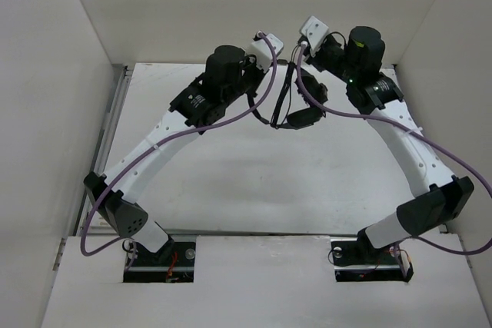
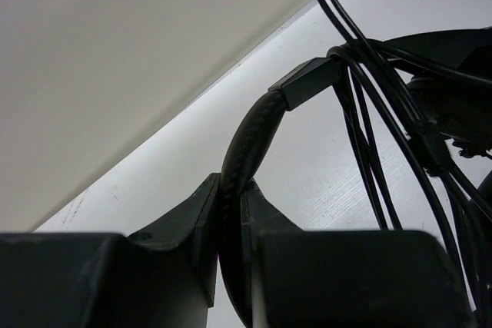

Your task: Wrap the headphones

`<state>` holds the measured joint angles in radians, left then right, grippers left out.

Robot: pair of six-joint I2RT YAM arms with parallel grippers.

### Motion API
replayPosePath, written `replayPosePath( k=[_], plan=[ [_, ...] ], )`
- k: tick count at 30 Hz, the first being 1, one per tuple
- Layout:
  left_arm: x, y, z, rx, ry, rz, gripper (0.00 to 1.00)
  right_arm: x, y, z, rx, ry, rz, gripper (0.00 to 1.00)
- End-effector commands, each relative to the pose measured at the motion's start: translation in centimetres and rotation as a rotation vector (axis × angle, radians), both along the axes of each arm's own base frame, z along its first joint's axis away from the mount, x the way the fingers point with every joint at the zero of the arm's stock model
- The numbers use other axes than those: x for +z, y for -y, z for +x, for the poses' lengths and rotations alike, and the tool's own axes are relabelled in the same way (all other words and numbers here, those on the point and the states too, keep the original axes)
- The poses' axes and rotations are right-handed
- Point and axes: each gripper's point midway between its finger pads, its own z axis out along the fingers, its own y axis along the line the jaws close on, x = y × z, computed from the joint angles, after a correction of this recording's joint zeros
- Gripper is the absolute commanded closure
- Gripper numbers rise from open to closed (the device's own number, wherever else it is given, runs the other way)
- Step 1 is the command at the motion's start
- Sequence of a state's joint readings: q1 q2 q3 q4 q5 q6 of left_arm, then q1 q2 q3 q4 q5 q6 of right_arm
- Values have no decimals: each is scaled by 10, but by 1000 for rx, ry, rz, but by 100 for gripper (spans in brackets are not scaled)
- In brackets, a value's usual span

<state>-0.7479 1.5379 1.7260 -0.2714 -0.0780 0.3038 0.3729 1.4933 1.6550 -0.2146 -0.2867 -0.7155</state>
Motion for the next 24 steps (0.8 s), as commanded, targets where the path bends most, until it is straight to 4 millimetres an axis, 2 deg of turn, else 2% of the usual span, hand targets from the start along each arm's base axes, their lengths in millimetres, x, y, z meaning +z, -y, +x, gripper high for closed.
replayPosePath(
  k=[1,7,14,18,21,24],
  plan=[
    [50,2,-17,-39,63,-141,100,10,-3,-3,43,-29,89,75],
    [57,-5,-10,-18,20,-209,100,-15,8,2,104,-159,154,69],
    [61,-22,7,33,-50,-298,100,-41,20,-4,209,-319,235,67],
    [58,-26,14,48,-60,-305,100,-53,27,-3,208,-358,254,68],
    [44,-33,24,74,-75,-287,100,-59,36,-5,186,-365,273,69],
    [18,-43,38,116,-103,-264,100,-62,48,-9,148,-372,318,69]
  ],
)
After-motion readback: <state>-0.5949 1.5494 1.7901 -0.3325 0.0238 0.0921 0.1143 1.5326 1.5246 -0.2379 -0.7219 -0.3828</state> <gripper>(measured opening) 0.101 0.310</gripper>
